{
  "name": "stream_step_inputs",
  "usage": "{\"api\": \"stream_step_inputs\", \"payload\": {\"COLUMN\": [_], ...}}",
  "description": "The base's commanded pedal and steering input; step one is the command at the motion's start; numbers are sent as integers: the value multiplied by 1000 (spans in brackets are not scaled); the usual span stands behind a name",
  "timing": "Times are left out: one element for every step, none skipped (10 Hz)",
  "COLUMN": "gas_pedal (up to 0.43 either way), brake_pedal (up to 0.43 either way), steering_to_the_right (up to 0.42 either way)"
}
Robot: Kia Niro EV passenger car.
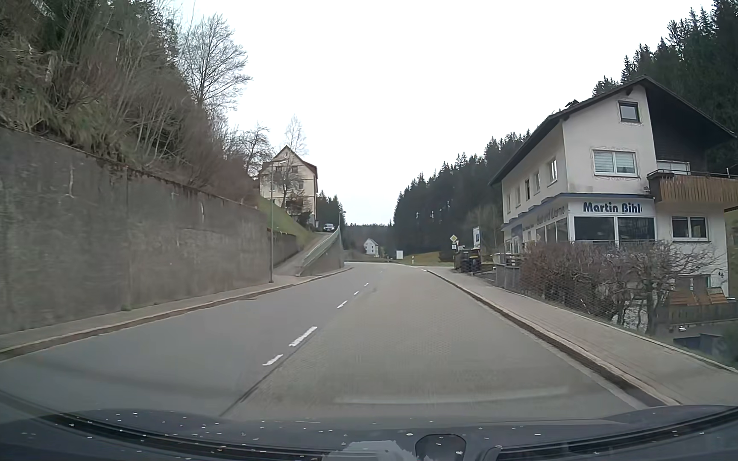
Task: Follow the waypoints while adhering to traffic rules and regulations
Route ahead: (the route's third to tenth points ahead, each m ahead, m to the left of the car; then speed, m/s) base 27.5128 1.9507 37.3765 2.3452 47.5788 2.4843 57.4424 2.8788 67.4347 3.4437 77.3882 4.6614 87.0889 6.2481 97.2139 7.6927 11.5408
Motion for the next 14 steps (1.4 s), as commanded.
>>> {"api": "stream_step_inputs", "payload": {"gas_pedal": [220,220,220,220,220,220,220,220,220,220,220,209,209,209], "brake_pedal": [0,0,0,0,0,0,0,0,0,0,0,0,0,0], "steering_to_the_right": [9,8,8,7,6,5,5,2,-1,-4,-5,-5,-4,-4]}}
